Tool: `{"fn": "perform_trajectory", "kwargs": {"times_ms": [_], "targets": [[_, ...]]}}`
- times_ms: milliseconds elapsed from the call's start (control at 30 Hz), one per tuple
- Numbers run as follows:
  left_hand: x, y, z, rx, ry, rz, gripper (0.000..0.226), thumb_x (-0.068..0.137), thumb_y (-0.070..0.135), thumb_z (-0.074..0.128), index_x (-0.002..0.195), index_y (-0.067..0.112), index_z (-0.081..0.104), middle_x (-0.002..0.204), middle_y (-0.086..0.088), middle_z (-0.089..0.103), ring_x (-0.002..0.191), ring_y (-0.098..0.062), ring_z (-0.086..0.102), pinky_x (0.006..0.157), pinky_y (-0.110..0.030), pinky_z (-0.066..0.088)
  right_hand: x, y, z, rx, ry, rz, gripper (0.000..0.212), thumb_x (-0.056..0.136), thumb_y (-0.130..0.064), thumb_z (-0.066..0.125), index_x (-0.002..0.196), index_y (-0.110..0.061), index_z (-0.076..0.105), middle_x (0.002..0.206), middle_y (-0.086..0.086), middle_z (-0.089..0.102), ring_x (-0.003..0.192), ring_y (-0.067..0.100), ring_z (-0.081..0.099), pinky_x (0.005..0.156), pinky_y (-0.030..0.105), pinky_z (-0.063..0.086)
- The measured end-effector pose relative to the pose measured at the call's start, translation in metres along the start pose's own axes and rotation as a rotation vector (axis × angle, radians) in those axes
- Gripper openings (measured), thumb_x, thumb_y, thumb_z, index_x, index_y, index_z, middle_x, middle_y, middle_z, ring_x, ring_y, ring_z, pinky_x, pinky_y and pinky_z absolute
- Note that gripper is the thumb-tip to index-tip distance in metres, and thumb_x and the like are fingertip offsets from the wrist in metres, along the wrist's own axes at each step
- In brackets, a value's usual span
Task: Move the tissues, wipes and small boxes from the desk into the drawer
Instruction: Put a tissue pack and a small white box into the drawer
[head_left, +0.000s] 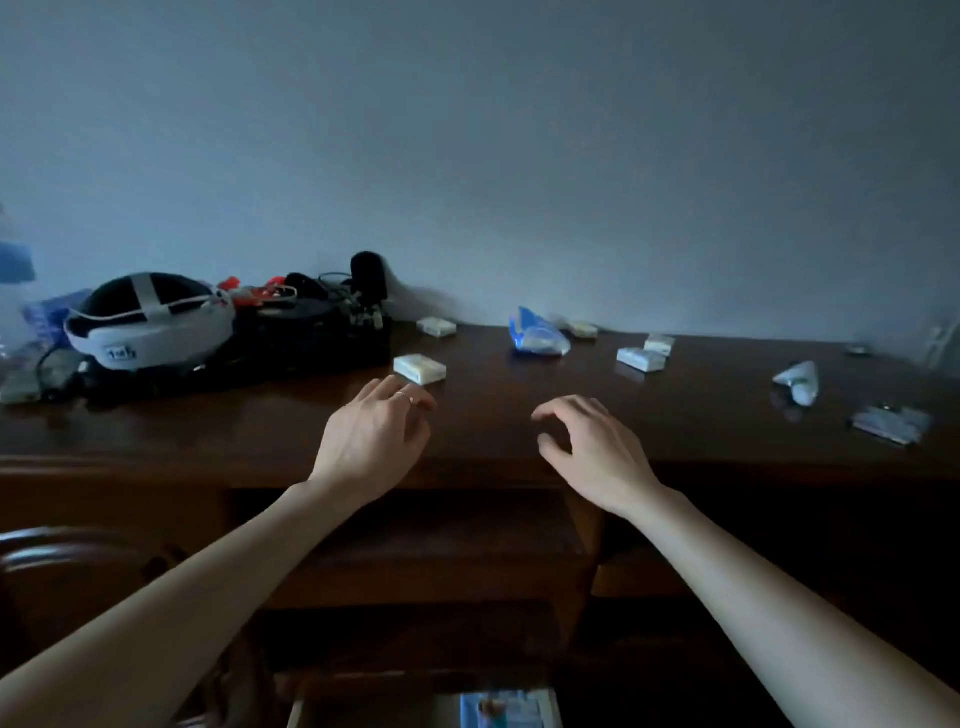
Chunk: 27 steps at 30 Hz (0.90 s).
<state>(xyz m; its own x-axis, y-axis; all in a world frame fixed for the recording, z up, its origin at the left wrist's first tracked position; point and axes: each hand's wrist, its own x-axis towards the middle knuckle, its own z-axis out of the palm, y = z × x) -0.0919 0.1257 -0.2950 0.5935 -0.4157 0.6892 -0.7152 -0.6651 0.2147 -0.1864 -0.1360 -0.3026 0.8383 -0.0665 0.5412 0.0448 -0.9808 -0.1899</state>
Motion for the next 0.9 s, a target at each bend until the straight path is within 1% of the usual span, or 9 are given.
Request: {"fn": "perform_trajectory", "kwargs": {"times_ms": [100,233,300,400,500,600,667,733,900], "targets": [[0.042,-0.015,0.023,0.002,-0.093,-0.099,0.029,0.085,0.031,0.063,0.114,0.031,0.066,0.119,0.007,0.06,0.112,-0.02,0.055,0.077,-0.036,0.054,0.033,0.023,0.012,-0.11,-0.131,0.103,0.025,0.098,-0.043,0.056,0.117,-0.031,0.065,0.123,-0.013,0.064,0.118,0.014,0.056,0.086,0.031,0.047],[0.088,-0.035,0.066,0.024,-0.269,-0.201,0.052,0.084,0.048,0.061,0.134,0.034,0.052,0.14,0.001,0.047,0.131,-0.024,0.042,0.103,-0.041,0.041,0.083,0.034,0.029,-0.182,-0.165,0.145,0.018,0.097,-0.048,0.053,0.095,-0.033,0.063,0.096,-0.011,0.066,0.092,0.016,0.067,0.067,0.032,0.041],[0.1,-0.049,0.092,0.073,-0.377,-0.233,0.06,0.089,0.057,0.054,0.144,0.037,0.042,0.152,0.0,0.035,0.142,-0.024,0.029,0.114,-0.043,0.029,0.111,0.042,0.041,-0.228,-0.211,0.168,0.017,0.097,-0.048,0.053,0.094,-0.033,0.061,0.096,-0.008,0.065,0.092,0.018,0.066,0.066,0.034,0.041],[0.114,-0.065,0.12,0.06,-0.402,-0.261,0.054,0.095,0.057,0.044,0.147,0.04,0.04,0.157,-0.001,0.029,0.147,-0.024,0.022,0.117,-0.044,0.024,0.154,0.064,0.062,-0.356,-0.146,0.189,0.022,0.096,-0.045,0.056,0.104,-0.03,0.07,0.127,0.0,0.056,0.121,0.022,0.05,0.087,0.038,0.047],[0.126,-0.072,0.133,0.135,-0.336,-0.201,0.044,0.096,0.051,0.042,0.138,0.043,0.046,0.153,-0.004,0.034,0.148,-0.027,0.017,0.119,-0.049,0.016,0.197,0.089,0.084,-0.478,-0.159,0.215,0.025,0.095,-0.045,0.055,0.111,-0.036,0.073,0.165,0.006,0.02,0.151,0.031,0.016,0.115,0.053,0.028],[0.137,-0.078,0.14,0.118,-0.359,-0.207,0.036,0.095,0.05,0.045,0.129,0.04,0.044,0.156,-0.009,0.026,0.15,-0.033,0.011,0.119,-0.055,0.014,0.23,0.112,0.113,-0.344,-0.295,0.311,0.039,0.101,-0.044,0.045,0.135,-0.036,0.061,0.171,-0.001,0.0,0.157,0.026,-0.007,0.119,0.065,0.012],[0.143,-0.08,0.142,0.067,-0.359,-0.209,0.026,0.096,0.047,0.046,0.119,0.035,0.044,0.144,-0.008,0.041,0.14,-0.03,0.033,0.113,-0.051,0.029,0.241,0.118,0.127,-0.304,-0.352,0.345,0.05,0.103,-0.039,0.033,0.149,-0.024,0.049,0.17,0.001,0.015,0.156,0.023,0.005,0.12,0.065,0.01],[0.145,-0.08,0.141,0.051,-0.342,-0.216,0.022,0.098,0.046,0.045,0.115,0.032,0.045,0.13,-0.005,0.051,0.123,-0.028,0.047,0.102,-0.045,0.04,0.241,0.116,0.13,-0.311,-0.357,0.323,0.052,0.103,-0.032,0.03,0.149,-0.017,0.049,0.163,0.001,0.033,0.152,0.024,0.021,0.122,0.059,0.012],[0.136,-0.068,0.127,0.101,-0.363,-0.199,0.046,0.093,0.051,0.049,0.137,0.038,0.042,0.131,-0.012,0.047,0.118,-0.032,0.045,0.098,-0.045,0.044,0.19,0.082,0.102,-0.098,-0.272,0.246,0.042,0.103,-0.03,0.038,0.136,-0.02,0.063,0.152,-0.004,0.049,0.14,0.025,0.042,0.108,0.041,0.042]]}}
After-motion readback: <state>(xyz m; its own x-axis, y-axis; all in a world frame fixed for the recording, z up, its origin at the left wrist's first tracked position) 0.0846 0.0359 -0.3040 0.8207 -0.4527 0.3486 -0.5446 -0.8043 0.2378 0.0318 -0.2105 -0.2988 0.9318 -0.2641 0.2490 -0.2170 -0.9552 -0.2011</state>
